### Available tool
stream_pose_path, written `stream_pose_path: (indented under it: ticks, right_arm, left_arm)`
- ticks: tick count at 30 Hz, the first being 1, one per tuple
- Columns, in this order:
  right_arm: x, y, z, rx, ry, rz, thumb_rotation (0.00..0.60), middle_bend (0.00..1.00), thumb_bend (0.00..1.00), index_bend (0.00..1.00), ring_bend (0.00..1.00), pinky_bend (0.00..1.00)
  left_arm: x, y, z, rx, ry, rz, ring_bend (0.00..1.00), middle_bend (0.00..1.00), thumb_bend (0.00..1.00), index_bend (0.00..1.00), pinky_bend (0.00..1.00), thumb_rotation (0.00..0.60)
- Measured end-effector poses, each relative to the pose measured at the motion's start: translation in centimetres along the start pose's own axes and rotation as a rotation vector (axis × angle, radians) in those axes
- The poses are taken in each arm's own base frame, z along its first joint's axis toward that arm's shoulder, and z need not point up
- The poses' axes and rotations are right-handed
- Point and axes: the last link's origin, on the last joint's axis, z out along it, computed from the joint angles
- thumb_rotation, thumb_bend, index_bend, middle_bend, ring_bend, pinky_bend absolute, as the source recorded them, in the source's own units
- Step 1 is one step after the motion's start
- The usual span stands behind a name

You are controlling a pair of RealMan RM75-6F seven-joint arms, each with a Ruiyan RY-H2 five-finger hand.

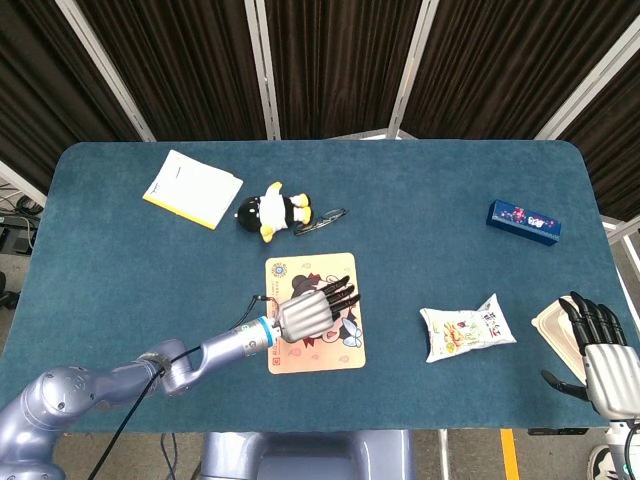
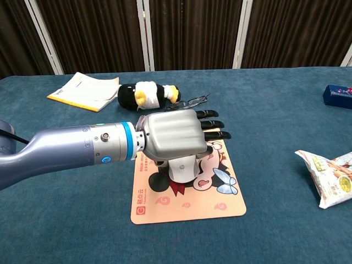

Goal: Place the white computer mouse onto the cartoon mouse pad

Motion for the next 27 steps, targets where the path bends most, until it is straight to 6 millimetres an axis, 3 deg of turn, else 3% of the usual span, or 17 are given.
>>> stream_pose_path:
  ticks: [3,6,19,27]
  right_arm:
    - [0.0,0.0,0.0,0.0,0.0,0.0,0.6,0.0,0.07,0.01,0.0,0.0]
    - [0.0,0.0,0.0,0.0,0.0,0.0,0.6,0.0,0.08,0.01,0.0,0.0]
    - [0.0,0.0,0.0,0.0,0.0,-0.001,0.6,0.0,0.07,0.01,0.0,0.0]
    - [0.0,0.0,0.0,0.0,0.001,-0.002,0.6,0.0,0.07,0.01,0.0,0.0]
  left_arm:
    - [0.0,-0.1,0.1,0.007,0.004,0.012,0.0,0.0,0.41,0.06,0.0,0.6]
    - [0.0,-0.2,0.2,0.017,0.01,0.021,0.0,0.0,0.4,0.0,0.0,0.6]
    - [0.0,-1.0,-1.2,0.031,0.024,0.045,0.0,0.0,0.37,0.0,0.0,0.6]
    - [0.6,-2.5,-4.7,0.072,0.049,0.022,0.0,0.0,0.37,0.0,0.0,0.6]
